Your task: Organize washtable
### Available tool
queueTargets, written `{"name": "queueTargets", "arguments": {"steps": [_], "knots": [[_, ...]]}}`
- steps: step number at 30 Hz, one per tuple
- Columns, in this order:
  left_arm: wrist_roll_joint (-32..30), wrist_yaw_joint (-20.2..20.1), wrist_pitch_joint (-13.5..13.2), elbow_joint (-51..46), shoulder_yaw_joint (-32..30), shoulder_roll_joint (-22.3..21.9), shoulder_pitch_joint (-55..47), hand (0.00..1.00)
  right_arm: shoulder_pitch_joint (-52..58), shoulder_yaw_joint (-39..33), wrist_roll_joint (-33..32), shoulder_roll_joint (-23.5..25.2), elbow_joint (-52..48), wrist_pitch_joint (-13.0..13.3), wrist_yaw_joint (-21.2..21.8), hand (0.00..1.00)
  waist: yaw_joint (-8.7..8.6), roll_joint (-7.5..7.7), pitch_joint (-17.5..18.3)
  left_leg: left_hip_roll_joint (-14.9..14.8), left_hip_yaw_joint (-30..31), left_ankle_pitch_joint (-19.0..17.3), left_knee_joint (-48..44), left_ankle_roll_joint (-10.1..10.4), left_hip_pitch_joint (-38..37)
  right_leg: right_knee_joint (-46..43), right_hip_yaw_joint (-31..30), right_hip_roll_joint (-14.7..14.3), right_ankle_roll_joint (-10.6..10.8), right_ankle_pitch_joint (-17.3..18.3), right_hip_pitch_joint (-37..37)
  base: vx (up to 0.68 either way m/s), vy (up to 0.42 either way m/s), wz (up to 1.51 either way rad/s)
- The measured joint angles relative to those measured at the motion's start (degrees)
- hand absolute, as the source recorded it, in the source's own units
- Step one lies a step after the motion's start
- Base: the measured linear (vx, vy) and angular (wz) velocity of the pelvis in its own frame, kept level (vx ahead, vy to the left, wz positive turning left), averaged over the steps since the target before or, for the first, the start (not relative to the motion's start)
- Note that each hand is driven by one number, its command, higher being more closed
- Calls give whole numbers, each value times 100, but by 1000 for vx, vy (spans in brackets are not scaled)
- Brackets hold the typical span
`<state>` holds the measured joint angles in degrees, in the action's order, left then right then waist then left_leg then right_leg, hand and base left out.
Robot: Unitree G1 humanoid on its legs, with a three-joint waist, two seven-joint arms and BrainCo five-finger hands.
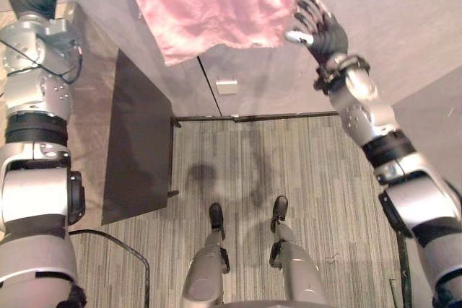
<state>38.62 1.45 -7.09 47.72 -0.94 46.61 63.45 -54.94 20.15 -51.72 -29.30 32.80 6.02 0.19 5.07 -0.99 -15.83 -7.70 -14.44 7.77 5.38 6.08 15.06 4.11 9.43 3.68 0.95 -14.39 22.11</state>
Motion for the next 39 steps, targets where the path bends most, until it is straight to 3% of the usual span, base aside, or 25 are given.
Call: {"name": "queueTargets", "arguments": {"steps": [3,9,15,18,20,25,29,39], "knots": [[58,2,-2,172,-1,323,-10,0,795,-476,31,153,-60,-2,13,0,-127,50,6,-95,-24,27,-1,-2,-166,9,0,-117,-16,34,-154,-6,-5,-8],[14,-21,7,266,-232,446,-244,0,1426,-1875,43,76,-46,7,-110,0,-159,134,45,-136,-15,2,-3,27,-529,132,27,-193,-76,86,-580,5,23,-1],[-338,-59,40,-266,-254,466,-1007,0,1454,-2462,5,-58,-186,34,-348,0,-195,244,167,-123,123,-23,-3,39,-793,141,157,-171,-111,159,-926,-5,62,13],[-331,-222,21,-1243,-129,464,-1806,0,1511,-2161,12,-38,-905,47,-258,0,-222,278,314,-106,185,-30,-2,33,-873,146,172,-153,-112,177,-1041,-6,60,11],[-327,-301,14,-1811,89,407,-2303,0,1574,-1599,38,-27,-1310,54,-83,0,-242,272,491,-107,238,-51,-2,34,-991,151,205,-153,-113,215,-1189,-4,50,10],[-257,-570,-73,-2764,556,252,-3008,0,1677,-649,181,81,-1635,40,263,0,-234,230,868,-110,353,-103,-1,35,-1128,154,306,-142,-95,304,-1389,-2,32,13],[-6,-889,-73,-2996,959,109,-3131,0,1664,-43,283,69,-1647,3,630,0,-122,176,981,-113,371,-130,5,51,-1203,169,313,-141,-75,322,-1468,-39,24,1],[122,-921,-72,-3047,1930,-60,-3051,0,1164,1110,298,-65,-1613,-35,757,0,-124,-69,1255,-132,338,-121,38,62,-1120,171,297,-153,-105,333,-1351,-41,7,-2]]}}
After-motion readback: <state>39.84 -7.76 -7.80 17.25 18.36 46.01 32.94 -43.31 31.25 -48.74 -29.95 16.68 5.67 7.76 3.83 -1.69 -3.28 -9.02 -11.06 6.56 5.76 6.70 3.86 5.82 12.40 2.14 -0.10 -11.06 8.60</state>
